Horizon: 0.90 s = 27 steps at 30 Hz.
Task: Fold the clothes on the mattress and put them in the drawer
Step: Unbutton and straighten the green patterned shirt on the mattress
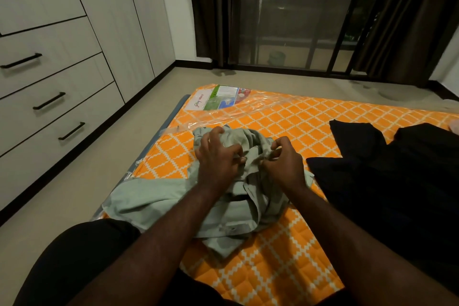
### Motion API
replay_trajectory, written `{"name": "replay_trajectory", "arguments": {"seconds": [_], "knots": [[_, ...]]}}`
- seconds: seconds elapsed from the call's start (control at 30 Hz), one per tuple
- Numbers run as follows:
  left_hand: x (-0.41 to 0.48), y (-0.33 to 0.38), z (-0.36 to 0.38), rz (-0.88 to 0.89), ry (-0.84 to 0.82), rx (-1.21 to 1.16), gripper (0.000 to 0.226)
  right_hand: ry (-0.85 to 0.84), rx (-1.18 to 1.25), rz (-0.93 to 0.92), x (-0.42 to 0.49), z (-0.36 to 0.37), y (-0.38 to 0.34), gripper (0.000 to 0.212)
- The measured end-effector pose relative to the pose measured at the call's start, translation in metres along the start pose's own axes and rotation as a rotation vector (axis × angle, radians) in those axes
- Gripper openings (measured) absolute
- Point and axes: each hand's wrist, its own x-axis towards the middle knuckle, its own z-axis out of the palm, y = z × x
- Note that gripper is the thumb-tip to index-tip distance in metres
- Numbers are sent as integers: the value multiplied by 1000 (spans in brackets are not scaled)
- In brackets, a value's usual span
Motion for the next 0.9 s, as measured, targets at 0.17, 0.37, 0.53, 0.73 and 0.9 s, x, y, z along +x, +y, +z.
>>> {"name": "replay_trajectory", "arguments": {"seconds": [0.17,0.37,0.53,0.73,0.9], "knots": [[8,3,-3,149,-123,-53,14,-25,-50,-215,0,9,-1,30],[12,2,5,-170,-166,-277,19,-11,31,-286,-4,12,-4,24],[12,4,3,-407,-169,-563,15,11,56,-302,-7,14,-6,23],[15,6,-2,-533,-177,-709,18,61,66,-294,-10,15,-4,23],[14,9,-6,-578,-172,-801,21,84,107,-296,-9,14,-3,25]]}}
